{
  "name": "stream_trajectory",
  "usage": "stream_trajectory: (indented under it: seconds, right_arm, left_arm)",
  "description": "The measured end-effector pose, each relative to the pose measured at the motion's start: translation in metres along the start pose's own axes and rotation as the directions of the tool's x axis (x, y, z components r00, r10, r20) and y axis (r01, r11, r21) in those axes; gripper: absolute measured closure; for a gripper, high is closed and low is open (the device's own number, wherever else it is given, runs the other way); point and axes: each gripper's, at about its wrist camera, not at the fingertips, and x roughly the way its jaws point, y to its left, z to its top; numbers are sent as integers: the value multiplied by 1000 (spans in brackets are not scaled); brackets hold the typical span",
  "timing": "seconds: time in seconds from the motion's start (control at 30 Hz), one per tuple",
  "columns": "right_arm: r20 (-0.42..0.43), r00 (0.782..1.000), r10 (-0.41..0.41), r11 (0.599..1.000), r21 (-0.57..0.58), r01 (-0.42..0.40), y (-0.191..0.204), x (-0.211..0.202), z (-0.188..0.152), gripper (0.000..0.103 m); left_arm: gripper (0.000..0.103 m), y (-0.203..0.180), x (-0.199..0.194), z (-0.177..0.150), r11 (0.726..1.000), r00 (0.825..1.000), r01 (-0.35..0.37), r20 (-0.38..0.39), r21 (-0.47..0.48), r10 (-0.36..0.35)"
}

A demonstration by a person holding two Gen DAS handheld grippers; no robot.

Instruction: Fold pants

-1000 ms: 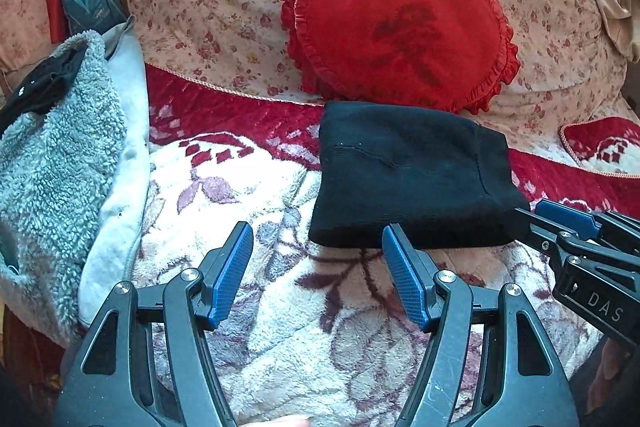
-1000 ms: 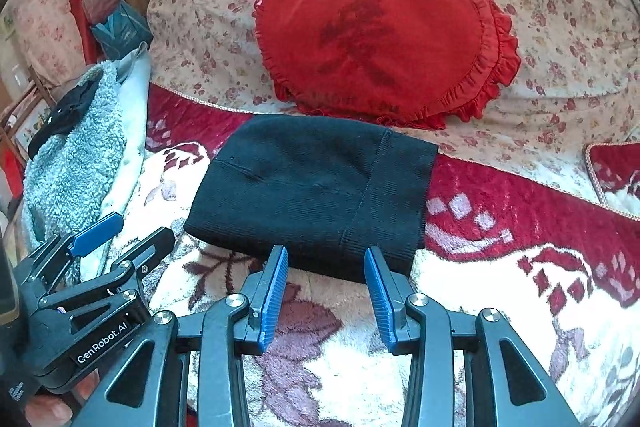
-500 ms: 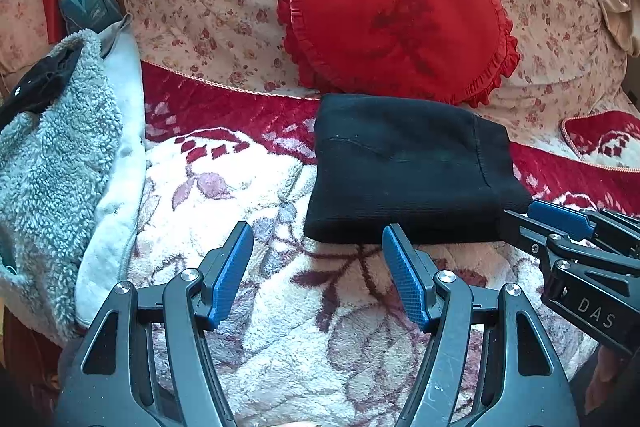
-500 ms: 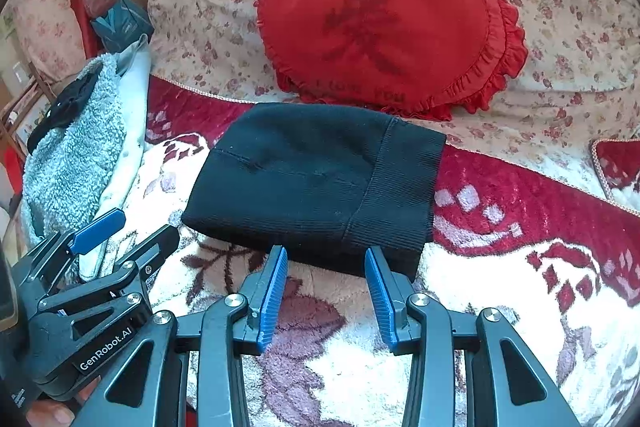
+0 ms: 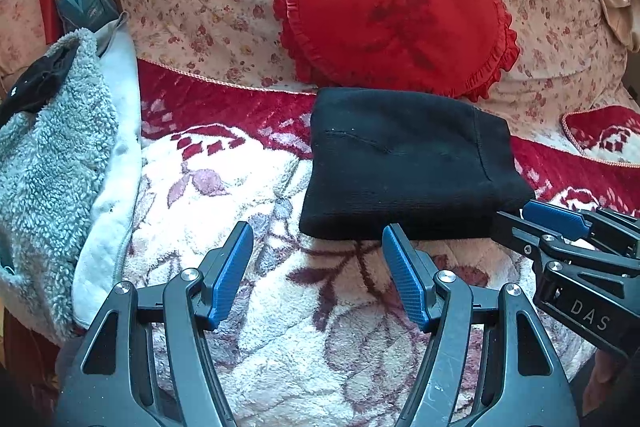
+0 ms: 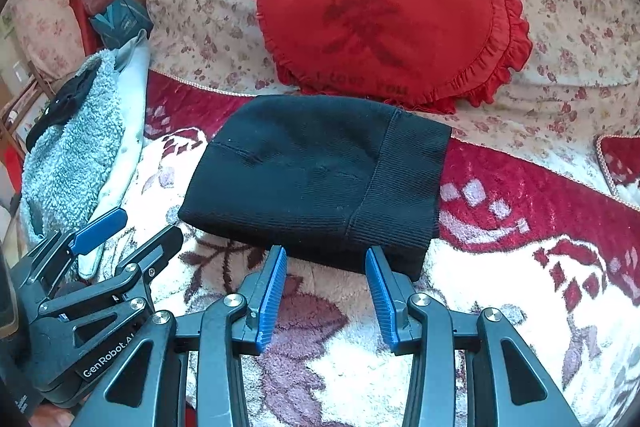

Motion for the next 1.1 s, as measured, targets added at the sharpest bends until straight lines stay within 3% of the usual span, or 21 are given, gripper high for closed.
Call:
stream_trajectory:
  seconds: [1.1]
  right_arm:
    - [-31,1000,5,1000,14,-4,4,13,-3,62]
  left_arm:
    - [36,-3,9,-3,1000,1000,4,-19,19,-3]
